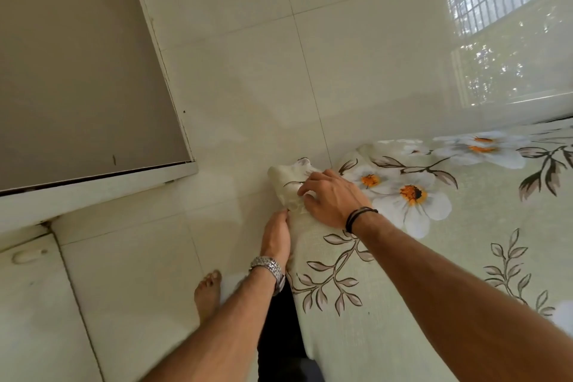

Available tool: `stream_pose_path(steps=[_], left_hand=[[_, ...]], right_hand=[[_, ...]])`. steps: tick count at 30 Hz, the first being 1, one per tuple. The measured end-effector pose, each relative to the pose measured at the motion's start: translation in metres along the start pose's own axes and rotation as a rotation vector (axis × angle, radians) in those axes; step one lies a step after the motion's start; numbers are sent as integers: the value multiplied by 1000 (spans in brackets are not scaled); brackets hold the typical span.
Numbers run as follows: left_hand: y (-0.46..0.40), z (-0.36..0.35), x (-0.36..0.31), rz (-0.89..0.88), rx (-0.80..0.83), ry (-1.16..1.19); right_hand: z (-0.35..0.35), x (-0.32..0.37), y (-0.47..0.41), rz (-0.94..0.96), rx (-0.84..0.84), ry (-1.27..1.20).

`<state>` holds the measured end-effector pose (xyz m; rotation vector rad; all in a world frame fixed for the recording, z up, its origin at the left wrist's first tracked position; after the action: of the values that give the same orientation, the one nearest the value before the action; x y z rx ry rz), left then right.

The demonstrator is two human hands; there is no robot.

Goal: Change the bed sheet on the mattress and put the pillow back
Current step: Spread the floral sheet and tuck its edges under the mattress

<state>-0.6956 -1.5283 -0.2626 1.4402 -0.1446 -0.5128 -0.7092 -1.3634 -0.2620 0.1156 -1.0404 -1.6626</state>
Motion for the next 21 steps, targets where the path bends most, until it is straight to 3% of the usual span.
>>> stream_pose_path(steps=[4, 7, 11, 14, 16, 18, 19, 21], left_hand=[[-4, 9, -1, -35, -30, -48], [-5, 11, -1, 29, 48, 46], [-11, 9, 2, 113, 153, 45], [-11, 13, -11, 99, 166, -83], [-17, 16, -20, -32, 109, -406], [-16, 24, -30, -254, -161, -651], [-13, 24, -32, -375, -238, -582], [-9, 18, -24, -449, -84, -270]], right_hand=[[2, 4, 5, 77, 23, -5], [7, 12, 9, 131, 240, 3], [14, 21, 1, 19, 598, 66], [19, 34, -13, -72, 623, 45], [17, 39, -20, -116, 617, 17], [11, 39, -20, -199, 645, 32], [7, 38, -19, -225, 666, 47], [-2, 38, -18, -233, 673, 35]])
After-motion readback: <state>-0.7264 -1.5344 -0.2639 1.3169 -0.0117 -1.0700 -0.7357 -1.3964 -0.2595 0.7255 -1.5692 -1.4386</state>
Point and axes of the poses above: each hand's wrist, its own y-axis away from the middle knuckle, its own z-axis out of the back of the hand, x = y × z, the point moved 5 cm from there along -y, towards the middle knuckle, and after that the axes turned 2 degrees about x, right-handed, at the moved point
